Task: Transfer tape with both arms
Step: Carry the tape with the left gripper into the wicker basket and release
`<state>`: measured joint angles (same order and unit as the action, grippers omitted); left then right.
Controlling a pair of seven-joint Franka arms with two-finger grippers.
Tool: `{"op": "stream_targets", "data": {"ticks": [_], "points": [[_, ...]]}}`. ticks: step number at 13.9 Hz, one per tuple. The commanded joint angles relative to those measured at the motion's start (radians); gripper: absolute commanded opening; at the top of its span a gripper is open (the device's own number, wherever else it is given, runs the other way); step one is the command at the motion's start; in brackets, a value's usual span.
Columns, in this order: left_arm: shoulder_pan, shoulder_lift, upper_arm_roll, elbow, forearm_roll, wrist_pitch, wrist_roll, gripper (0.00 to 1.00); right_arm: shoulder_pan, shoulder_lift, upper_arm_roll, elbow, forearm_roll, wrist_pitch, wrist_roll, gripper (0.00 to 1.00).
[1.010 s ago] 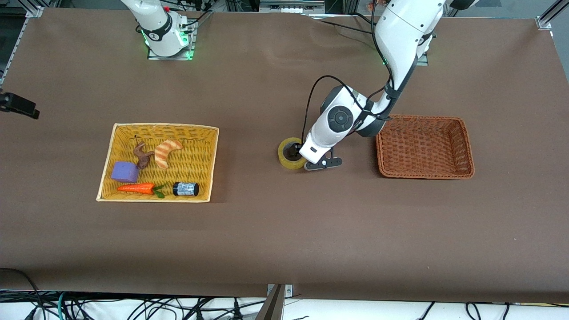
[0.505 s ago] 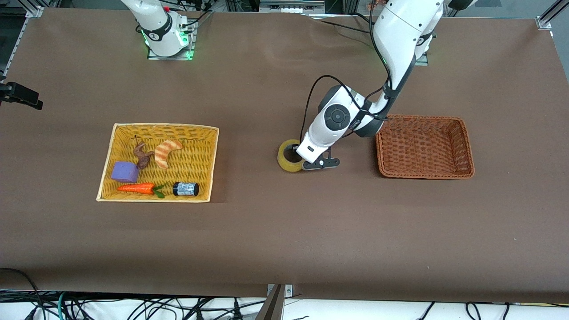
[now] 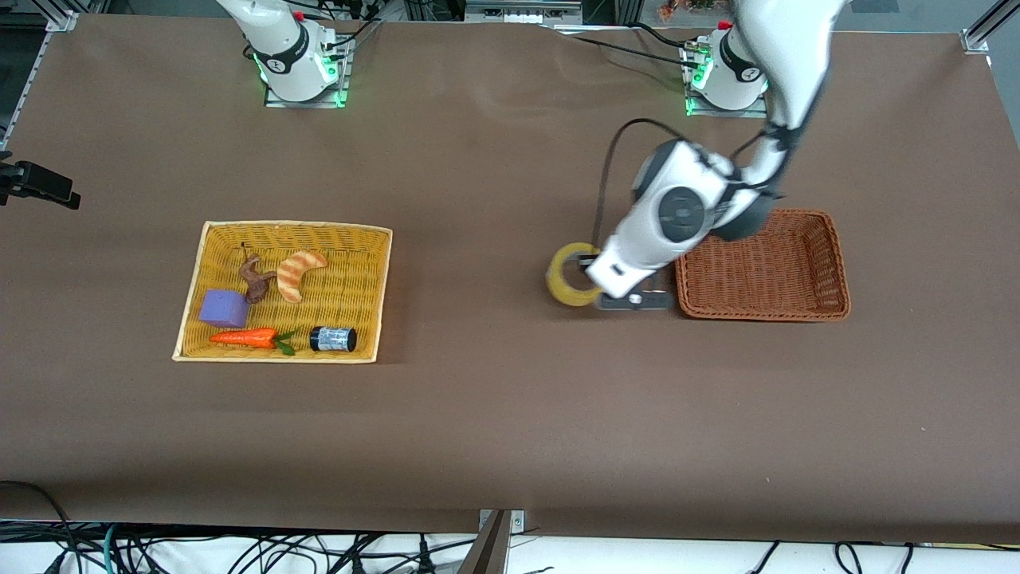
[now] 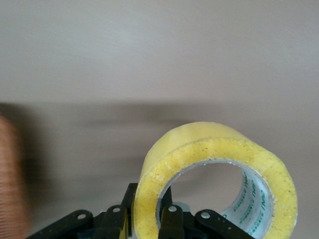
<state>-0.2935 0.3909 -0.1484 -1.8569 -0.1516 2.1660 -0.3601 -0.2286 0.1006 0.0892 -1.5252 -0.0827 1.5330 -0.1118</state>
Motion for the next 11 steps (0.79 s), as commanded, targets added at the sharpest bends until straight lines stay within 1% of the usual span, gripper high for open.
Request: {"op": "stream_targets", "data": {"ticks": [1,2,3,4,5,6,7,8,10,11], "points": [[0.130,-0.219,-0.008,-0.227,0.017,-0.021,0.243,0.00,0.002,0.011,-0.005,0.031,0.023,-0.001,-0.014,1.00],[0.161,-0.263,0.018,-0.285,0.017,-0.029,0.351,0.00,0.003,0.011,-0.003,0.034,0.029,-0.008,-0.015,1.00],[0.169,-0.289,0.070,-0.342,0.017,-0.029,0.460,0.00,0.005,0.011,-0.002,0.034,0.031,-0.011,-0.017,1.00],[0.171,-0.296,0.123,-0.373,0.021,-0.025,0.551,0.00,0.006,0.011,0.001,0.034,0.037,-0.010,-0.016,1.00],[0.181,-0.293,0.154,-0.390,0.055,-0.018,0.620,0.00,0.008,0.013,0.003,0.034,0.044,-0.007,-0.015,1.00],[0.191,-0.285,0.171,-0.393,0.110,-0.017,0.644,0.00,0.009,0.013,0.004,0.034,0.044,-0.008,-0.015,1.00],[0.197,-0.261,0.185,-0.393,0.160,-0.008,0.648,0.00,0.011,0.013,0.006,0.034,0.044,-0.008,-0.015,1.00],[0.201,-0.233,0.194,-0.406,0.174,0.035,0.652,0.00,0.011,0.013,0.006,0.034,0.049,-0.010,-0.015,1.00],[0.215,-0.158,0.207,-0.426,0.175,0.164,0.671,0.00,0.011,0.013,0.006,0.034,0.051,-0.004,-0.015,1.00],[0.223,-0.120,0.207,-0.423,0.175,0.207,0.691,0.00,0.011,0.013,0.007,0.034,0.051,-0.002,-0.015,1.00]]}}
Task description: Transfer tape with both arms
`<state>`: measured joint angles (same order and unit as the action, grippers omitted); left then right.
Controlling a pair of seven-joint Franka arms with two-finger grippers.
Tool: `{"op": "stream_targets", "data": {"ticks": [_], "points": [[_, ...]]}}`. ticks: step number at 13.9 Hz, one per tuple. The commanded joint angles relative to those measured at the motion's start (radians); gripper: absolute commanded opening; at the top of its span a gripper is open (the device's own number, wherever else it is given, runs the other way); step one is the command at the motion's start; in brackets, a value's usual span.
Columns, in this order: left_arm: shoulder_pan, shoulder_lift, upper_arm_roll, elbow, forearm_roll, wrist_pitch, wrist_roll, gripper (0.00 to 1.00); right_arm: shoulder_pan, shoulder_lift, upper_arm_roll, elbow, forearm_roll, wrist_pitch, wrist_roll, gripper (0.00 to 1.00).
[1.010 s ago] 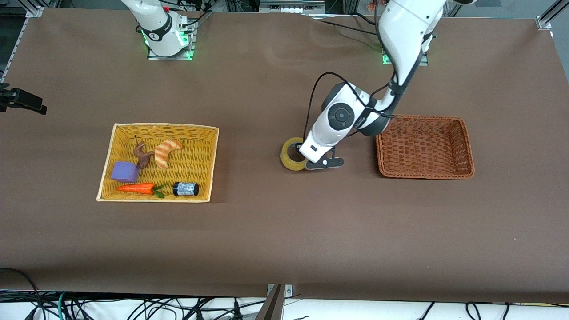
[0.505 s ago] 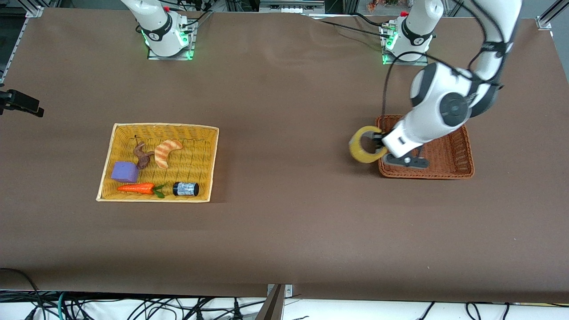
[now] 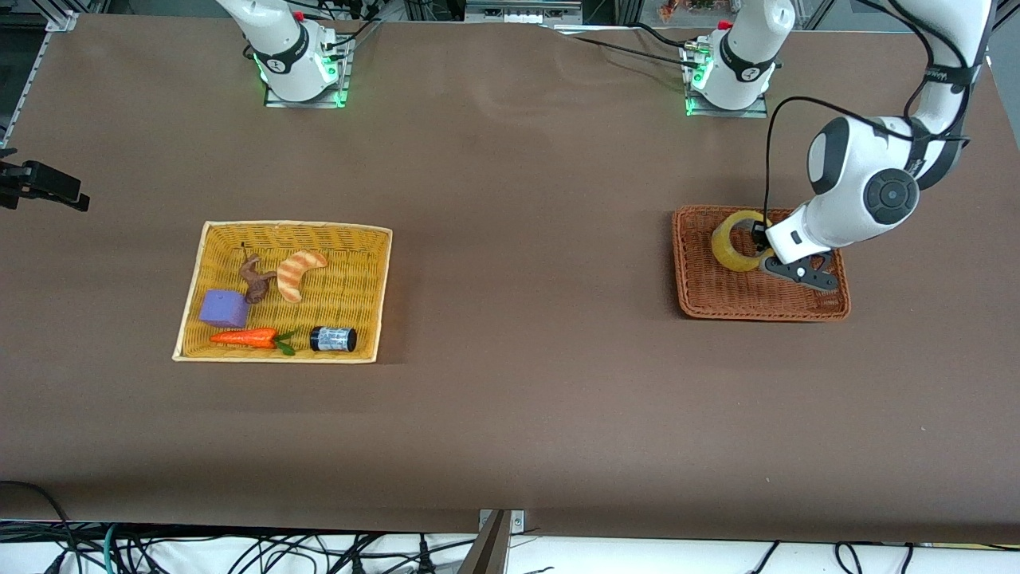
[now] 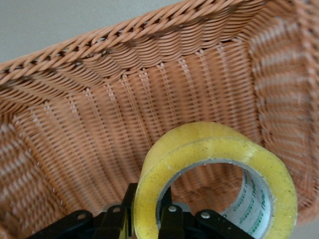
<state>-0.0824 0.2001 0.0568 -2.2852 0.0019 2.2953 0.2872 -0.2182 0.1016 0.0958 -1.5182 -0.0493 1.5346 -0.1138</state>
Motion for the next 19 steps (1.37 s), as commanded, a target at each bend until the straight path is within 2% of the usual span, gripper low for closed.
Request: {"op": "stream_targets", "data": {"ticks": [1,3,4,5,6,7,10,14,15,16,17,19], "points": [[0.019,0.105,0.001,0.006,0.021,0.129,0.058,0.00,0.000,0.013,0.001,0.027,0.019,-0.004,-0.014,1.00],[0.020,0.119,0.001,0.007,0.021,0.153,0.085,0.00,0.002,0.015,0.001,0.027,0.025,-0.004,-0.014,1.00],[0.020,0.113,0.001,0.007,0.023,0.150,0.092,0.20,0.002,0.015,0.001,0.027,0.025,-0.005,-0.014,1.00],[0.018,0.101,0.001,0.006,0.023,0.144,0.090,0.58,0.002,0.015,0.001,0.027,0.025,-0.008,-0.014,1.00],[0.018,0.078,0.001,0.001,0.023,0.132,0.086,1.00,0.003,0.015,0.001,0.027,0.025,-0.008,-0.014,1.00],[0.018,0.041,0.001,-0.002,0.023,0.109,0.080,1.00,0.005,0.015,0.001,0.027,0.025,-0.008,-0.014,1.00],[0.007,-0.184,0.001,0.000,0.021,-0.109,0.073,1.00,0.006,0.015,0.001,0.027,0.025,-0.010,-0.014,1.00],[0.004,-0.385,-0.009,0.018,0.006,-0.138,0.078,1.00,0.008,0.015,0.001,0.027,0.025,-0.010,-0.014,1.00],[0.003,-0.405,-0.020,0.070,0.004,-0.202,0.076,1.00,0.008,0.015,0.001,0.027,0.025,-0.010,-0.014,1.00],[0.003,-0.397,-0.047,0.172,0.000,-0.297,0.070,1.00,0.008,0.015,0.001,0.027,0.025,-0.010,-0.014,1.00],[0.003,-0.374,-0.070,0.269,0.000,-0.382,0.061,1.00,0.008,0.015,0.001,0.027,0.025,-0.010,-0.014,1.00],[0.003,-0.314,-0.074,0.444,0.000,-0.532,0.029,1.00,0.008,0.015,0.001,0.027,0.025,-0.011,-0.014,1.00]]}}
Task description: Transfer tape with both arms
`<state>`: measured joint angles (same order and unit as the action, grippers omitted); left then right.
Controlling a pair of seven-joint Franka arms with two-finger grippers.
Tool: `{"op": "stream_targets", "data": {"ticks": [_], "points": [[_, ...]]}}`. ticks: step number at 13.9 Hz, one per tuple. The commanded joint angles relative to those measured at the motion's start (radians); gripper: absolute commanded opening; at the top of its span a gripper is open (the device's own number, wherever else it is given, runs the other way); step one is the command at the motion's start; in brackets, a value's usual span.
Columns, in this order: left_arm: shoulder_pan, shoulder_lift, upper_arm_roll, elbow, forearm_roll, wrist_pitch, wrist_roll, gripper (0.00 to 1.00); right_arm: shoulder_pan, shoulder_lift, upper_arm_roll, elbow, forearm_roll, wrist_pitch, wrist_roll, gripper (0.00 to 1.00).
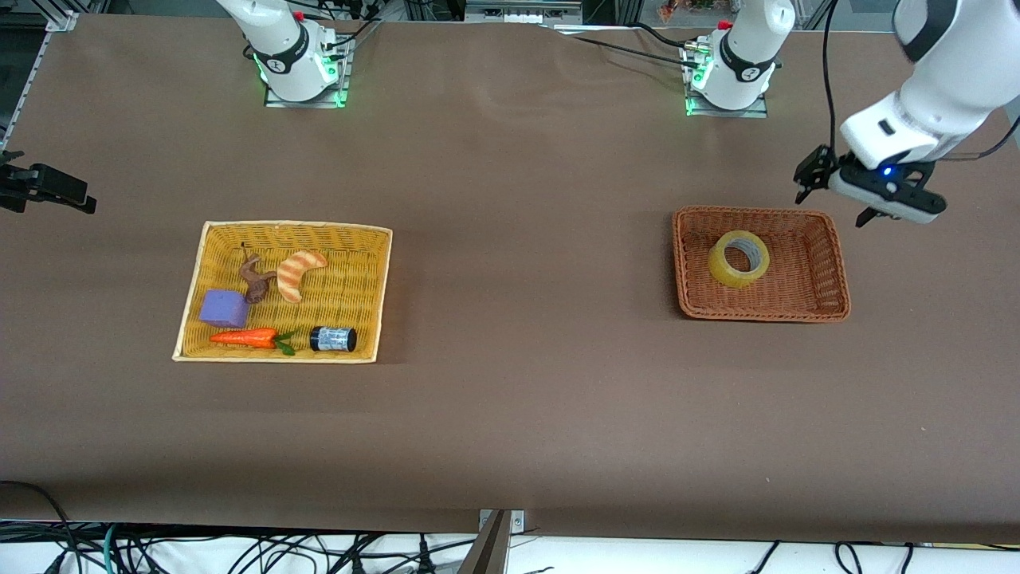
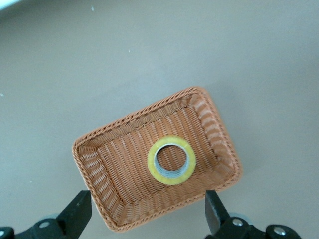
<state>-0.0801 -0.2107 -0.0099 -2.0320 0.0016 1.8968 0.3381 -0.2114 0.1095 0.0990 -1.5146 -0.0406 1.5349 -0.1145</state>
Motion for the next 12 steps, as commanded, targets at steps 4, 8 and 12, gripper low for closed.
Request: {"op": "stream_targets", "data": {"ticks": [4,8,12], "points": [[0.000,0.244,-0.008,0.487,0.008,-0.349,-0.040,1.00,0.001,0.007,-0.002,0.024,0.018,-0.010,-0.013,1.00],[-0.001,0.264,-0.009,0.507,-0.026,-0.348,-0.216,1.00,0.001,0.007,-0.002,0.024,0.018,-0.010,-0.013,1.00],[-0.003,0.266,-0.009,0.513,-0.032,-0.349,-0.287,1.00,0.001,0.007,-0.002,0.024,0.024,-0.009,-0.013,1.00]]}}
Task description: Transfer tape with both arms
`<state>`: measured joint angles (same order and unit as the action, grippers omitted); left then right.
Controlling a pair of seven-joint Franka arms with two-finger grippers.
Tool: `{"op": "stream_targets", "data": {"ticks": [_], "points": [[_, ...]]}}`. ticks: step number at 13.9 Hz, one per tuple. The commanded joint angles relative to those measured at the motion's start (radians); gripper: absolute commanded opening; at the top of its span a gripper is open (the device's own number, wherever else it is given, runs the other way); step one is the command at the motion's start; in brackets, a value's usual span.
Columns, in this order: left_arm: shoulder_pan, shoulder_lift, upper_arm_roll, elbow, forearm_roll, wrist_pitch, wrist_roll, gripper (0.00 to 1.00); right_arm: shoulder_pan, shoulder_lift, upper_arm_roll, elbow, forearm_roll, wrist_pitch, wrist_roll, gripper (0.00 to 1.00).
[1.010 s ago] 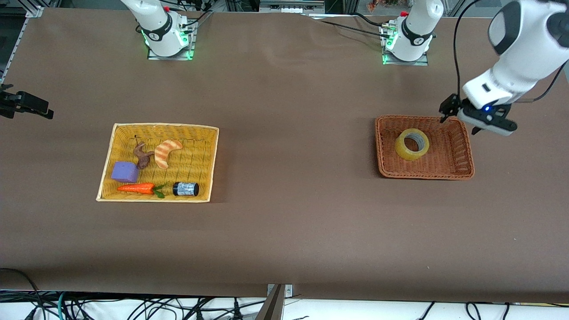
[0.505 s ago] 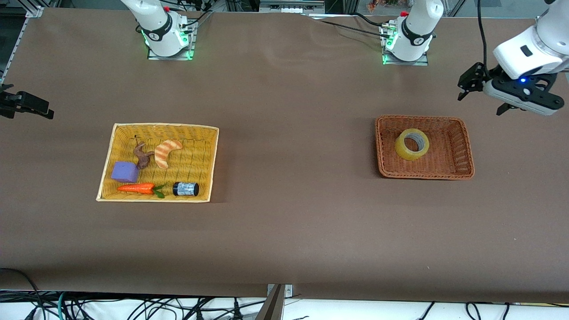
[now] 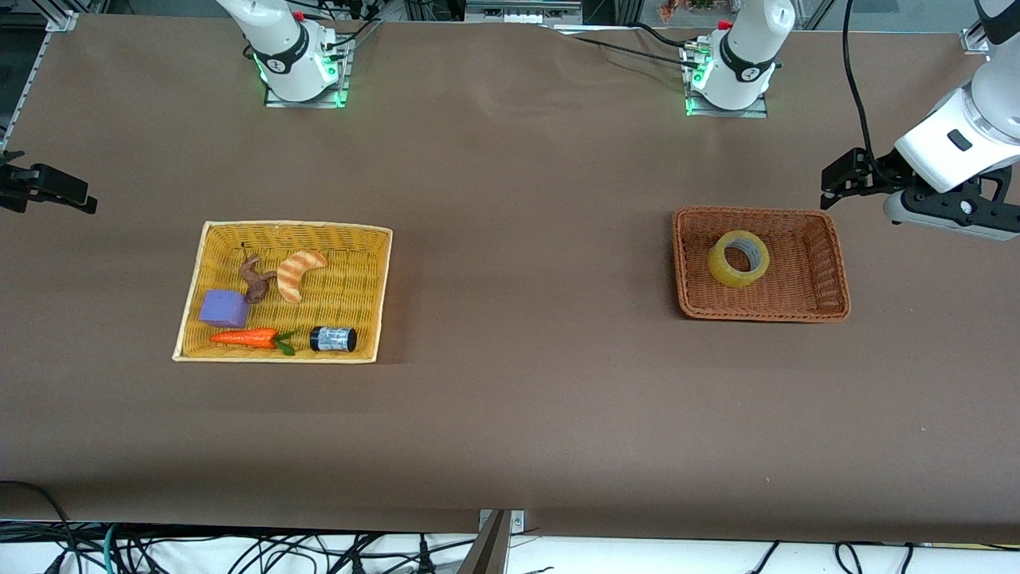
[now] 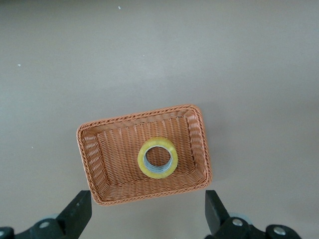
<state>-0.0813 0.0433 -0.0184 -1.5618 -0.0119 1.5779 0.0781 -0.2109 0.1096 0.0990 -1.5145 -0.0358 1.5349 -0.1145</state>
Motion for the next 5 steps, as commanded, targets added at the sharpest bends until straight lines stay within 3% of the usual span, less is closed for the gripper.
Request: {"op": "stream_targets", "data": {"ticks": [1,5], "points": [[0.006,0.027,0.001,0.045,-0.022,-0.030,-0.026,1.00,0.001,0.007,-0.002,0.023,0.019,-0.009,-0.013,1.00],[0.003,0.032,0.001,0.045,-0.023,-0.030,-0.029,1.00,0.001,0.008,-0.002,0.023,0.019,-0.009,-0.013,1.00]]}}
